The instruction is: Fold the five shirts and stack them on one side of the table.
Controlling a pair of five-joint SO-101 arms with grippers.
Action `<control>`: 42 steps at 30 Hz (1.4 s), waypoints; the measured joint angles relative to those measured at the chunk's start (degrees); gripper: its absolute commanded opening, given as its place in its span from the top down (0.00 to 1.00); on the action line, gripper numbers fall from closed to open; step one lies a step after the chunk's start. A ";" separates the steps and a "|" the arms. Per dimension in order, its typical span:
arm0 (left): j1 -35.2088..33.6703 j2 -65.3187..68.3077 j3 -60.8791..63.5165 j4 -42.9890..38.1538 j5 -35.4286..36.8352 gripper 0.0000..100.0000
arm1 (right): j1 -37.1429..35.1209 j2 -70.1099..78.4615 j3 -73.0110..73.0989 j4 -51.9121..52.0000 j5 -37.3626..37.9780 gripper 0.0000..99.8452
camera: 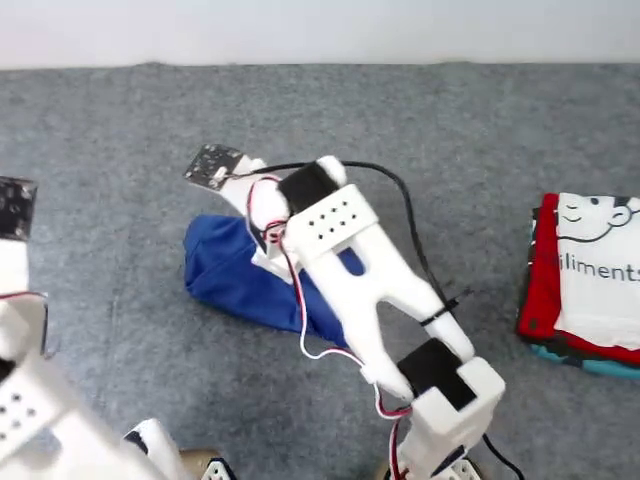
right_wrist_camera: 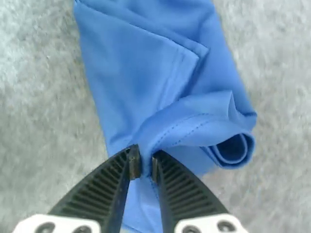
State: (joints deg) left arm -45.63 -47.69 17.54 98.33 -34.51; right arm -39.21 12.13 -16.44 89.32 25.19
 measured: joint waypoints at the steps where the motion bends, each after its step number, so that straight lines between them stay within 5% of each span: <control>1: 0.00 -1.49 1.32 -0.09 -0.09 0.99 | -0.26 0.44 0.00 -0.88 0.00 0.99; 18: 0.09 -13.01 10.37 -0.09 -4.40 0.99 | -2.02 22.24 -35.16 6.07 0.00 0.98; 26: 0.09 -13.01 10.37 -0.09 -4.40 0.99 | -4.04 33.32 -51.34 8.62 0.00 0.70; 30: 0.09 -13.10 11.43 -0.09 -4.40 0.98 | -6.59 33.49 -57.14 10.90 -1.05 0.75; 34: 0.09 -12.92 12.75 -0.09 -4.40 0.98 | -5.27 33.49 -58.99 11.25 0.35 1.00; 42: 0.09 -12.92 12.75 -0.09 -4.40 0.98 | 5.98 29.80 -45.45 11.34 3.78 0.99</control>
State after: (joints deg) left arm -45.54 -60.62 30.29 98.24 -38.90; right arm -33.23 41.93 -61.89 100.66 28.97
